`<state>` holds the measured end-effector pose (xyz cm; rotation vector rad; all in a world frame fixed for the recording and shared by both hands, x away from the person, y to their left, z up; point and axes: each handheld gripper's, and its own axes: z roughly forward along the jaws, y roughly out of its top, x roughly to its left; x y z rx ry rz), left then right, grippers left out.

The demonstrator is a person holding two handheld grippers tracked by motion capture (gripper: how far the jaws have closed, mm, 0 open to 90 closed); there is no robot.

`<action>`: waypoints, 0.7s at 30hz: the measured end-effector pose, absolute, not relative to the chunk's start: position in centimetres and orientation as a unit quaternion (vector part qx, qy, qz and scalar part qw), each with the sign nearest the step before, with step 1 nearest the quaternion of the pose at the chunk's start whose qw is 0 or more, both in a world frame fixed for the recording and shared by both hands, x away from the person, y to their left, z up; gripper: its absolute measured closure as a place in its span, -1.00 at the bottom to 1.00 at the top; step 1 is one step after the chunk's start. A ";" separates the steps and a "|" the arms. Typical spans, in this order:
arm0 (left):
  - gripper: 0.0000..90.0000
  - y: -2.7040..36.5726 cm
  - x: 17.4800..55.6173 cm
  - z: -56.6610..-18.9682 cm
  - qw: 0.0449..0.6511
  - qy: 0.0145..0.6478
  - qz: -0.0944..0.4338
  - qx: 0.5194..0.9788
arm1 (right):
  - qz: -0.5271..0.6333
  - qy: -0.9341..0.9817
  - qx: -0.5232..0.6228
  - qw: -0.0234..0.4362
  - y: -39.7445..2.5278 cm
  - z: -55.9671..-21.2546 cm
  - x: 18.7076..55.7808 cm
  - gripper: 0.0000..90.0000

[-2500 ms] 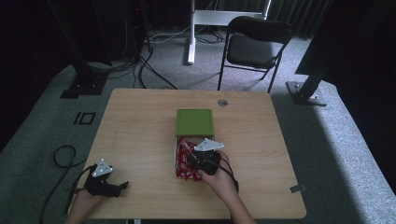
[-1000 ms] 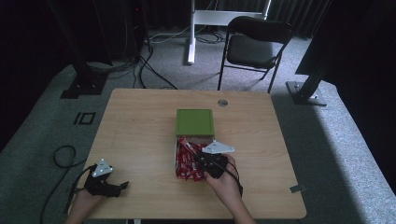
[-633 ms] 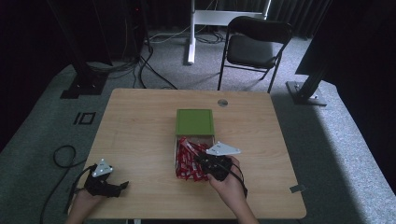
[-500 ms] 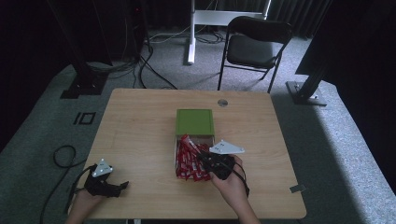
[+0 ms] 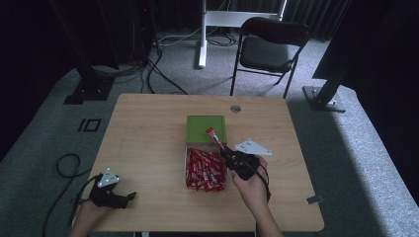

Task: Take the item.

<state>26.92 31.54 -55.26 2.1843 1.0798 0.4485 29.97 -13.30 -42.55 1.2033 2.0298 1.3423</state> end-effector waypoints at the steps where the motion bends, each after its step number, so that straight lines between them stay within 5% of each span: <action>1: -0.98 31.5 26.9 -55.3 0.326 0.412 0.171 0.834 | 0.483 0.728 0.437 0.214 -13.4 -42.6 30.1 0.84; 21: -0.98 31.5 26.9 -55.3 0.326 0.412 0.171 0.833 | 0.488 0.653 0.520 0.255 -15.9 -45.4 32.6 0.83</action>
